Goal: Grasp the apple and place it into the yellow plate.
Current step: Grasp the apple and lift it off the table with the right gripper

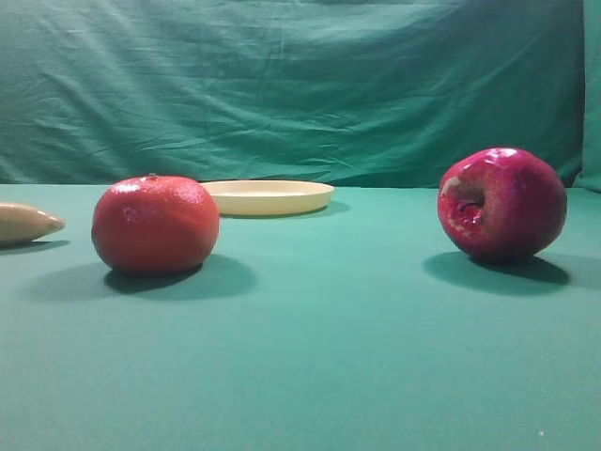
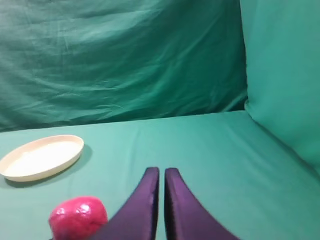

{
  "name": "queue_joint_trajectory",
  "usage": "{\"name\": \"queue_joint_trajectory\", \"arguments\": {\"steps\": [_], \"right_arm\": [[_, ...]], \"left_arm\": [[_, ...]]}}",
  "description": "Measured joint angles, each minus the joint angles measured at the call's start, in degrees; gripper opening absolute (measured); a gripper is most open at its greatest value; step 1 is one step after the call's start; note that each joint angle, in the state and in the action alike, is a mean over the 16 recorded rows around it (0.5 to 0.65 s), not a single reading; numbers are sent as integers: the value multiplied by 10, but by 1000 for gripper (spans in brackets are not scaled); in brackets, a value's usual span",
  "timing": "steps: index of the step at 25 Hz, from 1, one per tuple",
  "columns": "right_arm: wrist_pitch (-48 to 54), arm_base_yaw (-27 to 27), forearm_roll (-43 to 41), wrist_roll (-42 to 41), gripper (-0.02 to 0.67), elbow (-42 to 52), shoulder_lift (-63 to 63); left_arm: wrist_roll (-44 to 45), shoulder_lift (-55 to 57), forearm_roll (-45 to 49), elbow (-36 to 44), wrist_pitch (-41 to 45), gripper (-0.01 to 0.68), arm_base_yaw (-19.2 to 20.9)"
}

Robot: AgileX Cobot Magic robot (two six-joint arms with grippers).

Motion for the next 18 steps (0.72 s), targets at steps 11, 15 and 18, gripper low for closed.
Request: {"name": "queue_joint_trajectory", "arguments": {"steps": [11, 15, 18], "right_arm": [[137, 16, 44, -105, 0, -133, 230], [173, 16, 85, -168, 0, -172, 302], [199, 16, 118, -207, 0, -205, 352]], "left_arm": [[0, 0, 0, 0, 0, 157, 0], [0, 0, 0, 0, 0, 157, 0], [0, 0, 0, 0, 0, 157, 0]]}}
